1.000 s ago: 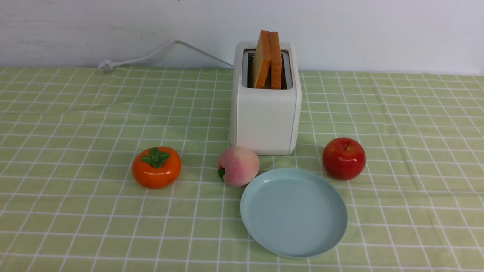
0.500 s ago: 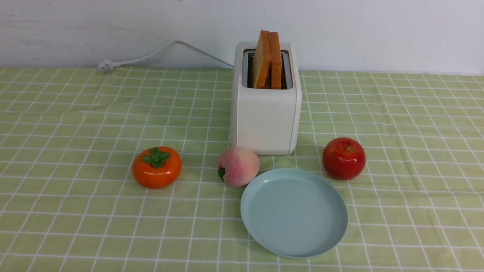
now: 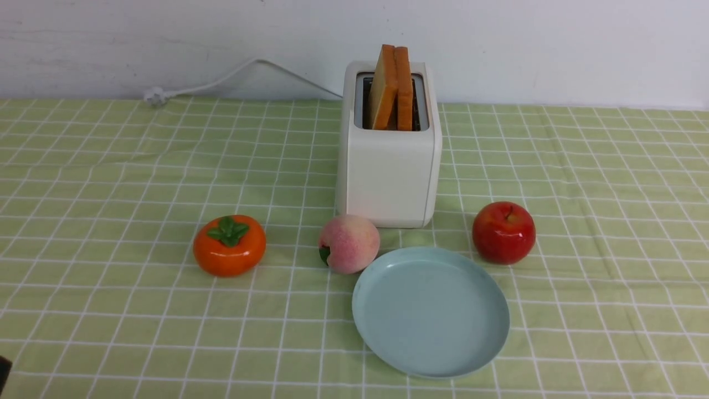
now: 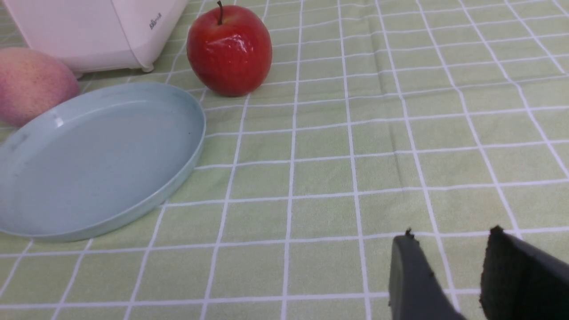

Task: Take toasted bread from bread machine on green coffee tablecloth place on plate.
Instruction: 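Reach for a toast slice standing in the toaster with the left gripper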

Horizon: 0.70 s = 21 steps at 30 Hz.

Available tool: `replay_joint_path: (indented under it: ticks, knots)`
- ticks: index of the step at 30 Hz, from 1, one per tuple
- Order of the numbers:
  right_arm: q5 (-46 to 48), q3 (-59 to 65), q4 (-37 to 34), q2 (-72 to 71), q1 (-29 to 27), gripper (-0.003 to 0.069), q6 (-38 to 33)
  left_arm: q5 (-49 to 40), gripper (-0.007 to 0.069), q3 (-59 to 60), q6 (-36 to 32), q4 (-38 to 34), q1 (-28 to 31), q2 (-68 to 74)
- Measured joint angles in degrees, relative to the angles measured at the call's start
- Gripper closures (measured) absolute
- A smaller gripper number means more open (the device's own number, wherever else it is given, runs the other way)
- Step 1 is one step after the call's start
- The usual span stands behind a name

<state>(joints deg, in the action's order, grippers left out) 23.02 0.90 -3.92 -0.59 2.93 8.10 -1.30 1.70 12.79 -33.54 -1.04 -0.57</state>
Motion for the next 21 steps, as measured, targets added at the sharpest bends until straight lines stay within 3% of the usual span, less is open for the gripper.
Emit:
replay_joint_path:
  ticks: [5,9,11,16,21]
  knots:
    - [0.0,0.0,0.0,0.0,0.0,0.0419,0.0,3.5,0.0387,0.0,0.4,-9.8,0.0,0.0]
    - [0.0,0.0,0.0,0.0,0.0,0.0419,0.0,4.9,0.0402,0.0,0.4,-12.8,0.0,0.0]
    - [0.0,0.0,0.3,0.0,0.0,0.0419,0.0,4.5,0.0427,-0.1,0.4,-12.7,0.0,0.0]
    - [-0.7,0.0,3.2,0.0,0.0,0.0419,0.0,-2.2,0.0631,-6.5,-3.6,-8.4,0.0,0.0]
    - [-4.5,0.5,0.0,0.0,0.0,0.0419,2.2,-10.1,0.0638,-16.7,-11.2,-3.7,0.0,2.0]
